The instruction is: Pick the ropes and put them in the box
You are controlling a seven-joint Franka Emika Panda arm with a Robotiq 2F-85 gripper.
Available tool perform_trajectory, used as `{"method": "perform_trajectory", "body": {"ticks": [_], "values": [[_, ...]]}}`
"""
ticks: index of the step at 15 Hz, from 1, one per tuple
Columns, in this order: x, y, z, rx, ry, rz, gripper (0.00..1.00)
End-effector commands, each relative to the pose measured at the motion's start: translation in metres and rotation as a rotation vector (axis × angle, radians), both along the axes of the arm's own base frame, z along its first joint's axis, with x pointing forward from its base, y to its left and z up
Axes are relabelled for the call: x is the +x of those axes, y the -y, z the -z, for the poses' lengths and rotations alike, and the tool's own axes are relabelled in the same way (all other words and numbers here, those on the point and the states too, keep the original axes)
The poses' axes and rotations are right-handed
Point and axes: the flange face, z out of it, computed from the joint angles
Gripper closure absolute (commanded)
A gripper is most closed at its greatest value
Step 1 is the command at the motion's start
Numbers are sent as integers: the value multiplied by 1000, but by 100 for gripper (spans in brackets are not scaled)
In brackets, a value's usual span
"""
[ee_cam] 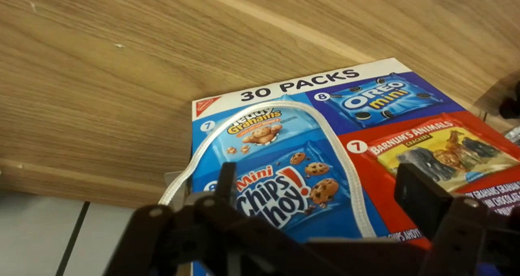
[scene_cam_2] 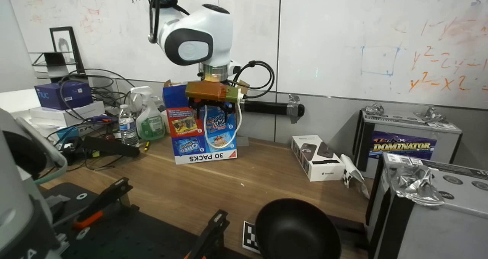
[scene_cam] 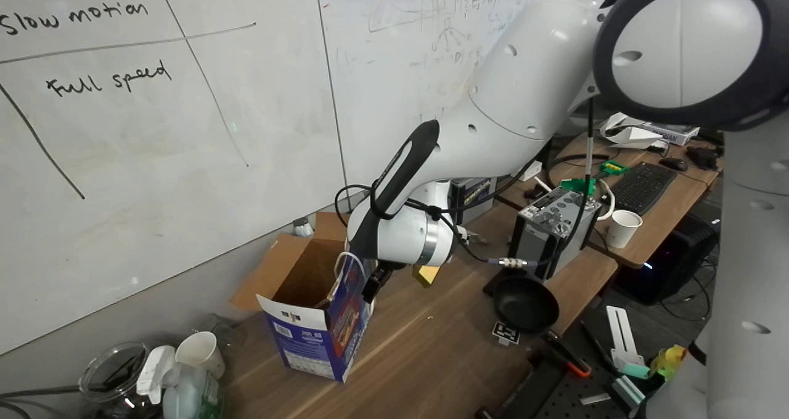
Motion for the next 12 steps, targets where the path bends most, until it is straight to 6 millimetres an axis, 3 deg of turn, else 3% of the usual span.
{"method": "perform_trajectory", "body": {"ticks": [1,6,12], "values": [[-11,-10,-18,28,55,59,0],[-30,-25,-36,78,101,90,0],[-45,-20,-40,92,111,94,0]]}}
